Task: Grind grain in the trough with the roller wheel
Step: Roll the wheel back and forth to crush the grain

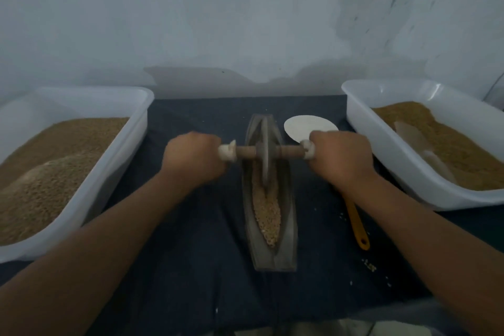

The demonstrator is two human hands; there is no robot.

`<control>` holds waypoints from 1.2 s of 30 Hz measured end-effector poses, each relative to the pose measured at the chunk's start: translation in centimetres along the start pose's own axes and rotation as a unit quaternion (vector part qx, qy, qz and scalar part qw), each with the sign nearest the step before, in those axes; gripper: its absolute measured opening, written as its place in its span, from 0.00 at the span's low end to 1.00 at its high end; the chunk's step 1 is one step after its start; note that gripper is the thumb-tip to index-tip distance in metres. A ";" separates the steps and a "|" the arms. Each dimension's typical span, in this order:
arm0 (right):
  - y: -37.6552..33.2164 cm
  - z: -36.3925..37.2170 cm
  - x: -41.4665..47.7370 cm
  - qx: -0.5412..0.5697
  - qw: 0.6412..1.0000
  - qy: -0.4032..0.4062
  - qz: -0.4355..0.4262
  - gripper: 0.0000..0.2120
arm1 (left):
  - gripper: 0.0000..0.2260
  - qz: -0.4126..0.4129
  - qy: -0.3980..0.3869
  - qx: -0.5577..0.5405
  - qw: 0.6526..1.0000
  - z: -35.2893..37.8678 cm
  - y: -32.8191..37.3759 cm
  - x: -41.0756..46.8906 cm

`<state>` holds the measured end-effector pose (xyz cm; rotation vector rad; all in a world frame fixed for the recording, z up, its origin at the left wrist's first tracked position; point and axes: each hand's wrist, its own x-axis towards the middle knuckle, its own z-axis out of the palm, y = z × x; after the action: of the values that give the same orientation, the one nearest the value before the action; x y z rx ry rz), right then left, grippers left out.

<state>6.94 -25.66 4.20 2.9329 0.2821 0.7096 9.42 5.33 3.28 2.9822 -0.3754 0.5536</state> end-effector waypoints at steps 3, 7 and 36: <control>-0.2 0.4 3.5 -0.011 0.999 -0.020 0.043 0.14 | 0.18 -0.037 -0.039 -0.010 0.999 -0.7 0.9 3.9; 0.0 -0.8 1.0 0.019 0.997 -0.063 0.028 0.13 | 0.15 -0.011 -0.035 0.009 0.999 -1.2 0.7 0.2; -0.1 0.9 -0.9 0.016 0.999 0.044 0.023 0.16 | 0.18 0.019 0.045 0.026 0.998 -0.7 0.8 -0.6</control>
<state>6.59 -25.77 3.03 2.9523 0.2368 0.8487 8.44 4.83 3.79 2.9920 -0.4170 0.7083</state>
